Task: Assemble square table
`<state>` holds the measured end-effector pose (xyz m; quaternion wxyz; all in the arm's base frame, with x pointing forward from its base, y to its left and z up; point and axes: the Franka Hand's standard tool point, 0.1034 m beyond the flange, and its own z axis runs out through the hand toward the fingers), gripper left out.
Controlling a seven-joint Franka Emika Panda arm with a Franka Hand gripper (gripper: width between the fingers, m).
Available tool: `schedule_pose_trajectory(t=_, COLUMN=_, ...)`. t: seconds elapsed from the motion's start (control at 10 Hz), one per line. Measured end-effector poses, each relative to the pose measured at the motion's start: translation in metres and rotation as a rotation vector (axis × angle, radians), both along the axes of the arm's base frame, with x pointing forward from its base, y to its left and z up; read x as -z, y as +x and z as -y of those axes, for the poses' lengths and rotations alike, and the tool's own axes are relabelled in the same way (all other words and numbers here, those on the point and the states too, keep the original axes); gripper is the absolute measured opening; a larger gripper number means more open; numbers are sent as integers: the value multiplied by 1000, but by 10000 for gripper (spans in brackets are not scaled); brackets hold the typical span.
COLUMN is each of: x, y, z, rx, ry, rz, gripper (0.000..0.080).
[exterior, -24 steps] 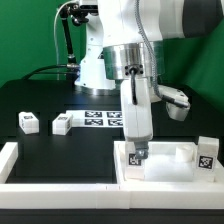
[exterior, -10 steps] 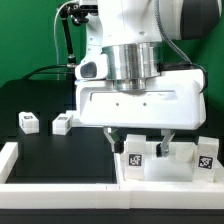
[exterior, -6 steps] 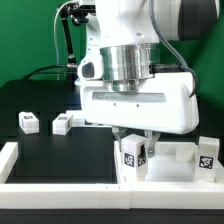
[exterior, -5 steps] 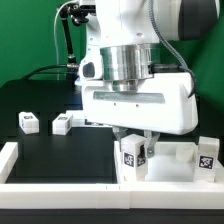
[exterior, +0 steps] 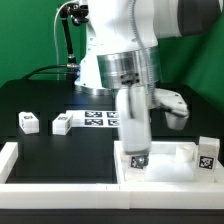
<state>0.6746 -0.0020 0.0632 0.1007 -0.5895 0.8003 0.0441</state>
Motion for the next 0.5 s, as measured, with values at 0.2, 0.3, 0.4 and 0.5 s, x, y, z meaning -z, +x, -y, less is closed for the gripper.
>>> schedule_pose_trajectory(t=0.2, x=1, y=-1, z=1, rx=17, ry=2, rz=-9, gripper=372)
schedule_pose_trajectory(t=0.3, x=2, y=-4, z=-1, rx=-68, ry=-13, rz=2, gripper=372)
schedule_pose_trajectory(t=0.4, x=8, y=-16, z=-4, rx=-254, ry=-45, rz=8, gripper=507)
schedule_pose_trajectory(t=0.5, x=13, y=-25, z=-4, rx=-460, ry=-66, rz=16, gripper=624)
